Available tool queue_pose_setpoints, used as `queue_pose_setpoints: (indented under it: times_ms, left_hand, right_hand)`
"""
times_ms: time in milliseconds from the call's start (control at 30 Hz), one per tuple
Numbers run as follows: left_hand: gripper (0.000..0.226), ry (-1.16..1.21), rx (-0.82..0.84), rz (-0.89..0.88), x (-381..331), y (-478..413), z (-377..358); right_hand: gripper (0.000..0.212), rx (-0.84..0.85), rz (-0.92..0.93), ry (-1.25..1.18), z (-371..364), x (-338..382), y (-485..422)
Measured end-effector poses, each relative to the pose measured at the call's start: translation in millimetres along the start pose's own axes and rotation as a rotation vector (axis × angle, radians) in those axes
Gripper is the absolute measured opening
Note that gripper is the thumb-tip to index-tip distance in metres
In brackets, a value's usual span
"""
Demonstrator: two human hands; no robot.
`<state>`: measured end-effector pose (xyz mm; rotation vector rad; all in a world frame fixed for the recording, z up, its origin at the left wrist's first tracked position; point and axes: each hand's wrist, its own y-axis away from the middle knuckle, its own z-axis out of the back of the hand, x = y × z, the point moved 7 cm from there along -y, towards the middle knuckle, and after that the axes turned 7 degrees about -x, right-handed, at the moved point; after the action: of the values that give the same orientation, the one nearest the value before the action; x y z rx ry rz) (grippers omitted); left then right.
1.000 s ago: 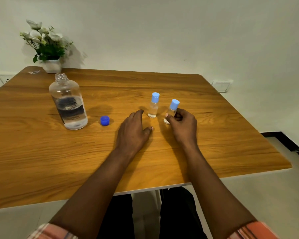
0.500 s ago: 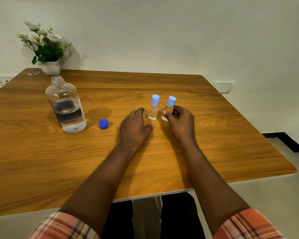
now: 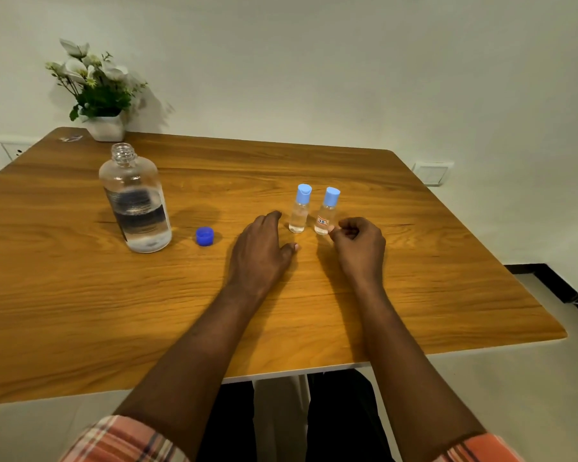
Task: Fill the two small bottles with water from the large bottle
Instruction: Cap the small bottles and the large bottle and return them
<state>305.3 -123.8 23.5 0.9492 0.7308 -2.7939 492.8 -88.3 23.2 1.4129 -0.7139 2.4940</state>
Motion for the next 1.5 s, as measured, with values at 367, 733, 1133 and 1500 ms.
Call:
queue_pose_setpoints:
  times_ms: [367, 733, 1133, 1500]
  left_hand:
    - [0.045, 0.111, -0.205, 0.082, 23.9, 47.9, 55.0]
    - [0.038, 0.068, -0.361, 0.287, 82.4, 64.9, 112.5]
    - [0.039, 0.114, -0.395, 0.376, 99.9, 60.8, 122.1]
    - [0.037, 0.194, -0.453, 0.426, 107.4, 57.5, 132.5]
  right_hand:
    - [0.014, 0.25, 0.091, -0.087, -24.8, 31.5, 67.4]
    - [0.054, 0.42, 0.216, 0.011, -114.6, 88.8, 99.4]
    - [0.039, 0.374, 0.311, 0.116, -127.3, 105.4, 105.6]
    - [0.041, 0.408, 0.318, -0.107, -129.4, 116.5, 101.8]
